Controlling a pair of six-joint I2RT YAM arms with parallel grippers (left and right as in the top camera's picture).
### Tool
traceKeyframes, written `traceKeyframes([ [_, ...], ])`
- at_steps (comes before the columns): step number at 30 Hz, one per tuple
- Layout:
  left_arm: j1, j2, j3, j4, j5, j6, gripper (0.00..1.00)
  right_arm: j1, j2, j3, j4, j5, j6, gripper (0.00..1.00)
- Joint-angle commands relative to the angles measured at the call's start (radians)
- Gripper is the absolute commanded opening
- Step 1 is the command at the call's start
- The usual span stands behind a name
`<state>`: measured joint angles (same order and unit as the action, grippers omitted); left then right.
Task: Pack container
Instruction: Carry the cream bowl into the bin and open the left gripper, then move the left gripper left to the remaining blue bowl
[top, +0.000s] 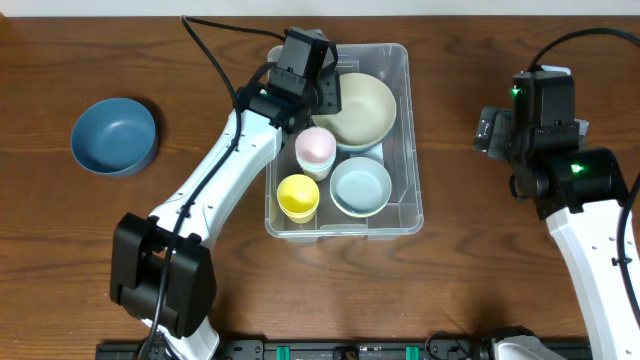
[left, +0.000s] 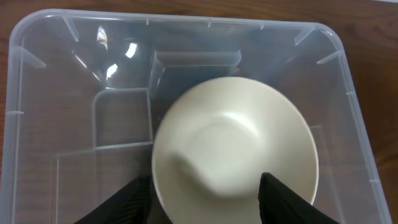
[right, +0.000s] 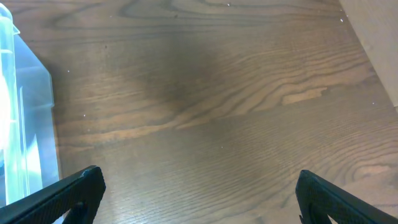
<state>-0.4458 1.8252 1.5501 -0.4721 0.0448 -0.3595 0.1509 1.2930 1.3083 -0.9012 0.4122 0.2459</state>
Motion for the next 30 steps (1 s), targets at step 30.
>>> traceKeyframes([
  [30,0.699,-0.002,-0.007,-0.294,-0.218,0.225,0.94,-0.007,-0.010,0.015,-0.002,0.010,0.008,0.99],
])
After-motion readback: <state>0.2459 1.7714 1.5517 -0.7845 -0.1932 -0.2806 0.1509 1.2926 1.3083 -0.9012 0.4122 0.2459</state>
